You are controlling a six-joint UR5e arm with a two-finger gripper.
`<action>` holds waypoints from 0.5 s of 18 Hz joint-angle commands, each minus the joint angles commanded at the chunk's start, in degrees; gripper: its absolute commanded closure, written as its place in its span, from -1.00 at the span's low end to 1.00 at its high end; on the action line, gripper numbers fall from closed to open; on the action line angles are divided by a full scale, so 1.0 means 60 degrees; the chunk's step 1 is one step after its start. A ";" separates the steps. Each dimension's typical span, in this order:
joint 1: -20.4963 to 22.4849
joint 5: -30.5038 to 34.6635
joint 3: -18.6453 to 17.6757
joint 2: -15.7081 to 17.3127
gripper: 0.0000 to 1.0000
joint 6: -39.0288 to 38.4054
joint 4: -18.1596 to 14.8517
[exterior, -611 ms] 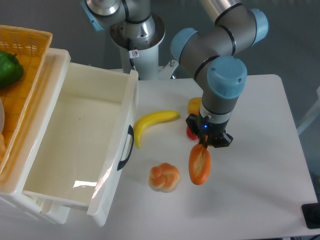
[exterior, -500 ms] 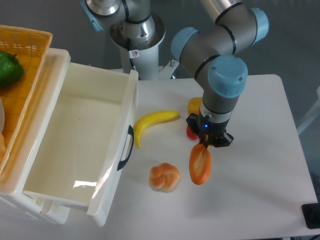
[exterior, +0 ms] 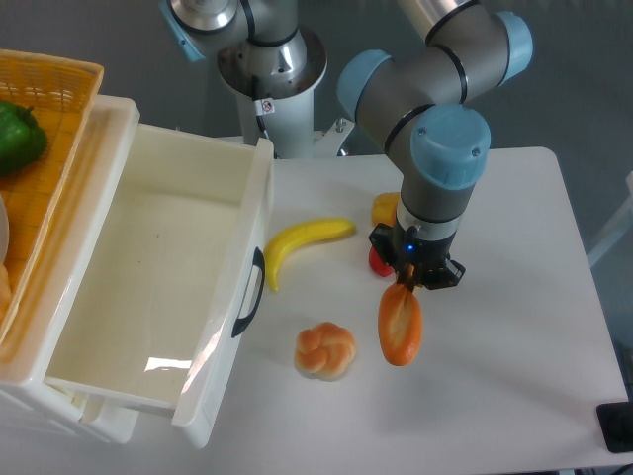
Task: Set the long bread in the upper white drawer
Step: 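Close the gripper on the long orange bread loaf and lift it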
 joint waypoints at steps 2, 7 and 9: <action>-0.0029 -0.0058 0.0146 0.0073 1.00 -0.0307 -0.0322; -0.0161 -0.0161 0.0235 0.0600 1.00 -0.1070 -0.0778; -0.0190 -0.0438 0.0235 0.0805 1.00 -0.1317 -0.0851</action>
